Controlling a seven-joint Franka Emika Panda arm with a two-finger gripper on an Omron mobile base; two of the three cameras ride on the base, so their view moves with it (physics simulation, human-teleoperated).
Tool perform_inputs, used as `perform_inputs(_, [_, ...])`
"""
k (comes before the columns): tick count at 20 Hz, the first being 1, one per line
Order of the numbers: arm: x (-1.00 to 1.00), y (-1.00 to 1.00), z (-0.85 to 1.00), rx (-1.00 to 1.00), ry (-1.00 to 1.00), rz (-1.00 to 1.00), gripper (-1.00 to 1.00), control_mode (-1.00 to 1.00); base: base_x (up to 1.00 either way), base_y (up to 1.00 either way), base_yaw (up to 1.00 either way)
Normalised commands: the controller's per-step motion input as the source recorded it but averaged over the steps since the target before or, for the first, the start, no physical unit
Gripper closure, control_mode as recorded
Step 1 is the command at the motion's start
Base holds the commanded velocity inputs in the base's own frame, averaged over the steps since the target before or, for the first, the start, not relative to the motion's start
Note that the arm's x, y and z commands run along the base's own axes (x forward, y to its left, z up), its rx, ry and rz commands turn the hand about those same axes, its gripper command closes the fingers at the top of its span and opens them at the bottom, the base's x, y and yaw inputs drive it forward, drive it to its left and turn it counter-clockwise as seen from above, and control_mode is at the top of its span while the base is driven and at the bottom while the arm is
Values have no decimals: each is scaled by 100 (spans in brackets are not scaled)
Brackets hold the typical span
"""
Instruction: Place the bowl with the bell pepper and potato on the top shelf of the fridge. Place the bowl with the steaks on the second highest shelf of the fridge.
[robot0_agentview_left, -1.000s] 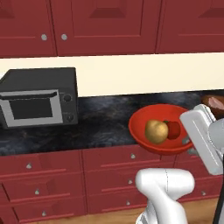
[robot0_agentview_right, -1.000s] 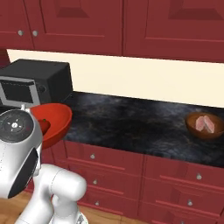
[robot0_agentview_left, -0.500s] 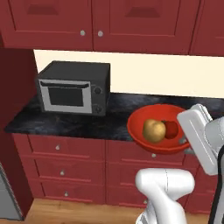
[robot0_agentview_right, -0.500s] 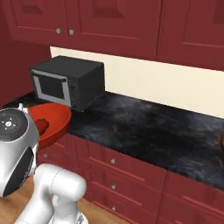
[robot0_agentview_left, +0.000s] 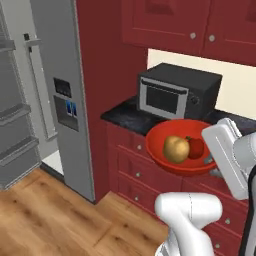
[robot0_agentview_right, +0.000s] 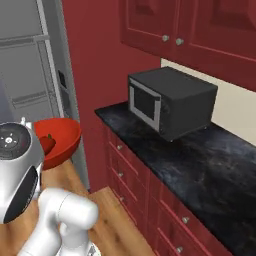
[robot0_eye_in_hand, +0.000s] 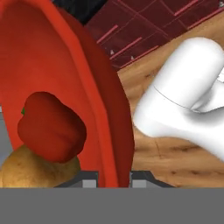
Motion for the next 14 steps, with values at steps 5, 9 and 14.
perform_inputs(5, [0, 0, 0, 0, 0, 0, 100, 100, 91, 88, 43])
perform_inputs(9, [0, 0, 0, 0, 0, 0, 100, 100, 100, 89, 7])
perform_inputs(14, [0, 0, 0, 0, 0, 0, 100, 100, 100, 97, -7])
